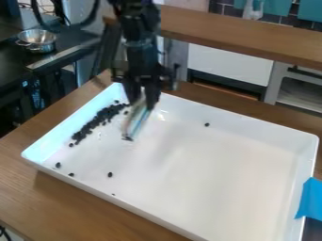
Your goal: Sweep into pile
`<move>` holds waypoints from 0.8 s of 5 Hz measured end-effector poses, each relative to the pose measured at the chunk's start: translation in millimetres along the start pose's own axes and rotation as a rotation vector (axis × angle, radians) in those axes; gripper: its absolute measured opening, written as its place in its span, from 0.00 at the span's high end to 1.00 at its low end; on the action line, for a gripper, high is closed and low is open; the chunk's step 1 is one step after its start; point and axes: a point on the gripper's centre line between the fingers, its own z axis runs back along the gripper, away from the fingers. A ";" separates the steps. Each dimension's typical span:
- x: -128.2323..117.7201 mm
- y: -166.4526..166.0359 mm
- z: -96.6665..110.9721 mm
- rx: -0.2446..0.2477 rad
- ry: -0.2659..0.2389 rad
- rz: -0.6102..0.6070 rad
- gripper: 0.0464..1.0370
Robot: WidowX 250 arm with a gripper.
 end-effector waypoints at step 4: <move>-70.2 -23.1 -52.7 0.241 0.020 -0.118 0.67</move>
